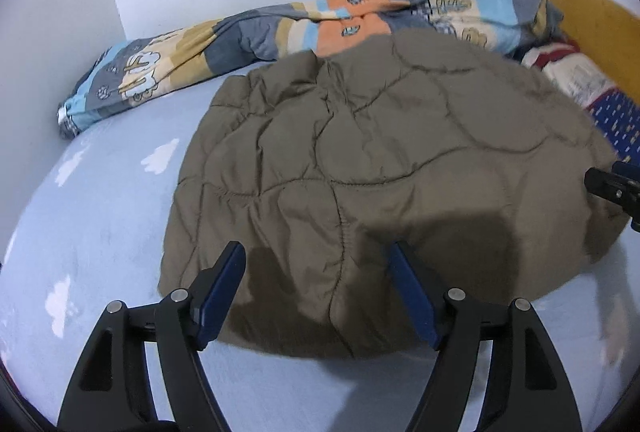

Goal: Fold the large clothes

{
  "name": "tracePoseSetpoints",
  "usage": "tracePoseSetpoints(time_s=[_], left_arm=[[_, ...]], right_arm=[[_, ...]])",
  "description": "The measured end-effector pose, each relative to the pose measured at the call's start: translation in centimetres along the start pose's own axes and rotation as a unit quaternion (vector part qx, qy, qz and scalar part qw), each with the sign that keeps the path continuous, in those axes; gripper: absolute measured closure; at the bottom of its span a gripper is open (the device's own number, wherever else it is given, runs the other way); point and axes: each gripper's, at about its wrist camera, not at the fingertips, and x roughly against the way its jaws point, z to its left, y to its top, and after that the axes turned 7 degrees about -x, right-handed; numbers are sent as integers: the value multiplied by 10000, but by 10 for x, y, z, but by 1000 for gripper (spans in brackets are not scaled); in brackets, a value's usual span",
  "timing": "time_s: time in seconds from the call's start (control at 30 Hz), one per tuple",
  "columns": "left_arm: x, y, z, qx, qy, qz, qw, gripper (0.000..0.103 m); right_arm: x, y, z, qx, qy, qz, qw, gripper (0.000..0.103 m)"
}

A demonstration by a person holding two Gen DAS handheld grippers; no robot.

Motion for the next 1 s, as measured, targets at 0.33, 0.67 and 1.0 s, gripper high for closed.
tracePoseSetpoints(time_s=[0.33,0.67,1.0], left_arm=[[-33,4,-2,202,-6,586,9981,20],[-28,7,-4,267,27,572,9980,20],[-27,6,-3,267,15,576,9980,20]], right_arm=[[-68,-10,-2,78,-168,942,9954,16],[-57,-3,-7,-70,-105,975,9952,15],[-25,24,-74,-776,-746,348,9936,29]])
